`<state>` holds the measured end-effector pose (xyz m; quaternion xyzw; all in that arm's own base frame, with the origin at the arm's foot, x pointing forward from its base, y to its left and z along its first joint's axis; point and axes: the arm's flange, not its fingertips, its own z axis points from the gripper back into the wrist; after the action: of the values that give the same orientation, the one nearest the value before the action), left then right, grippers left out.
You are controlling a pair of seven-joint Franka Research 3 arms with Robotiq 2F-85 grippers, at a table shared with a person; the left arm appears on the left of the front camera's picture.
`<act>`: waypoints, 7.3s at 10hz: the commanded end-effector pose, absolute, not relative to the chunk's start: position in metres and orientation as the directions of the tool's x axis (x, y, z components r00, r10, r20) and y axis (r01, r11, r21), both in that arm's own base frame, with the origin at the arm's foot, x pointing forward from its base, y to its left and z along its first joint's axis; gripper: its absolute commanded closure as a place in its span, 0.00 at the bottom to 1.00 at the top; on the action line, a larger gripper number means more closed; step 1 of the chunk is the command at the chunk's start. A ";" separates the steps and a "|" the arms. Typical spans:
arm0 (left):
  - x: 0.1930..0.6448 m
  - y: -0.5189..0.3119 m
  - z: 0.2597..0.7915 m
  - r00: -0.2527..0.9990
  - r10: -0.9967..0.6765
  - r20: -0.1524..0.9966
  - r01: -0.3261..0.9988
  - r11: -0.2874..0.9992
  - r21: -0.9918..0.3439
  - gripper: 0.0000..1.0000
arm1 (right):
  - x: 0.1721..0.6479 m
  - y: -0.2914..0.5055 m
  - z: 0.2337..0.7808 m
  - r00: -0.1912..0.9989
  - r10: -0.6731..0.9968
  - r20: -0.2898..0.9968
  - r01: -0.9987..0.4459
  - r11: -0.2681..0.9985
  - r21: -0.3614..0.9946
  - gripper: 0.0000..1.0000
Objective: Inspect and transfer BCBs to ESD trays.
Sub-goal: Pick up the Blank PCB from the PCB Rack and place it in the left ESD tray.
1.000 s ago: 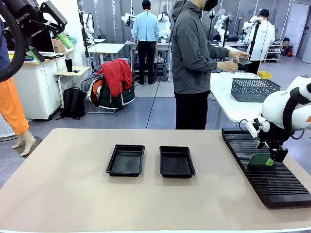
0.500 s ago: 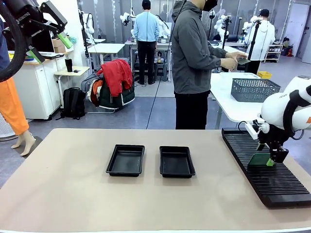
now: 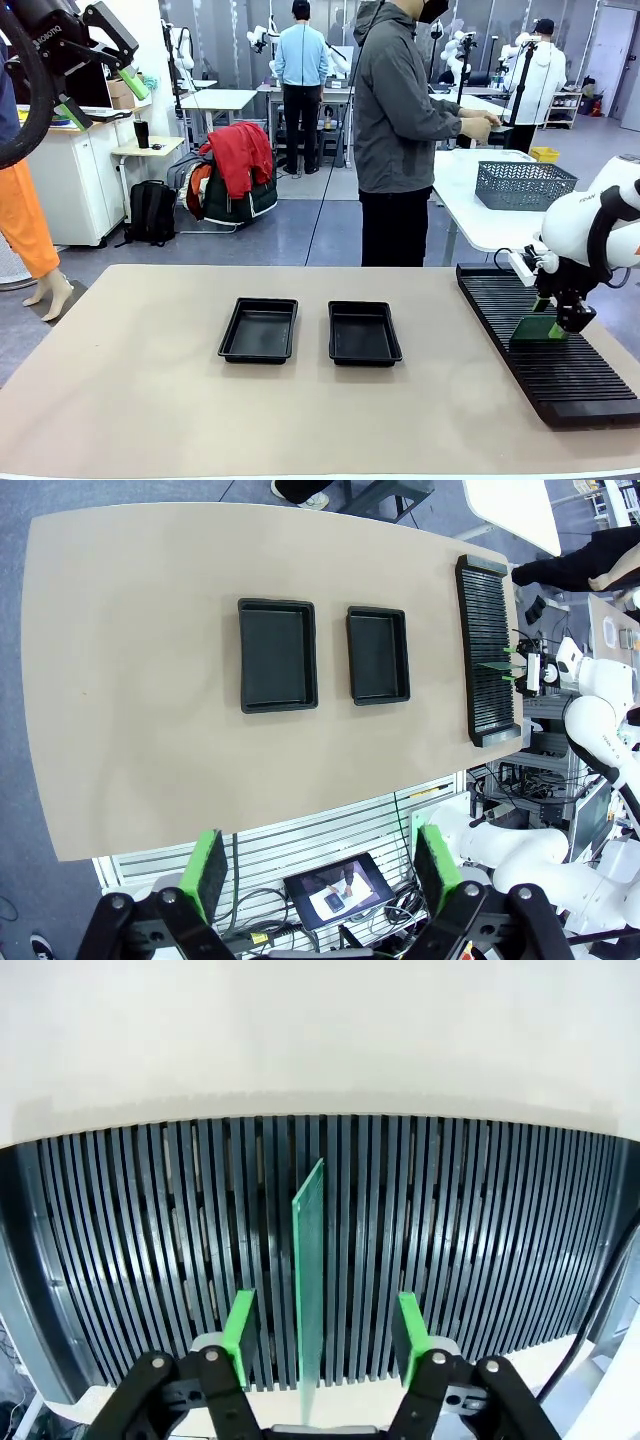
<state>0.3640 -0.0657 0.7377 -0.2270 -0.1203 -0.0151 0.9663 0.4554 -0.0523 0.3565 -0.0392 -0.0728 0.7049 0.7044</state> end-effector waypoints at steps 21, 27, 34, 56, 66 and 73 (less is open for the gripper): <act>0.364 -0.066 0.738 0.970 0.029 0.243 0.083 0.895 -0.439 0.00 | 0.440 -0.061 0.407 0.025 0.999 0.048 -0.985 0.032 -0.169 1.00; 0.364 -0.066 0.738 0.970 0.029 0.243 0.083 0.895 -0.439 0.00 | 0.413 -0.063 0.577 0.040 0.996 0.075 -0.987 0.051 -0.151 1.00; 0.364 -0.066 0.738 0.970 0.029 0.243 0.083 0.895 -0.439 0.00 | 0.402 -0.082 0.676 0.033 0.993 0.114 -0.980 0.055 -0.191 1.00; 0.364 -0.066 0.738 0.970 0.029 0.243 0.083 0.895 -0.439 0.00 | 0.424 0.018 0.645 0.474 0.771 0.426 -0.848 0.530 -0.016 0.97; 0.364 -0.066 0.738 0.970 0.029 0.243 0.083 0.895 -0.439 0.00 | 0.473 0.229 0.478 0.899 0.186 0.397 -0.405 0.702 0.586 0.97; 0.364 -0.066 0.738 0.970 0.029 0.243 0.083 0.895 -0.439 0.00 | 0.476 0.371 0.366 0.956 -0.022 0.291 -0.208 0.648 0.732 0.97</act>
<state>0.3644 -0.0662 0.7389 -0.2269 -0.1213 -0.0158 0.9662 0.4740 0.3627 0.3768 0.4141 -0.1146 0.0636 0.9007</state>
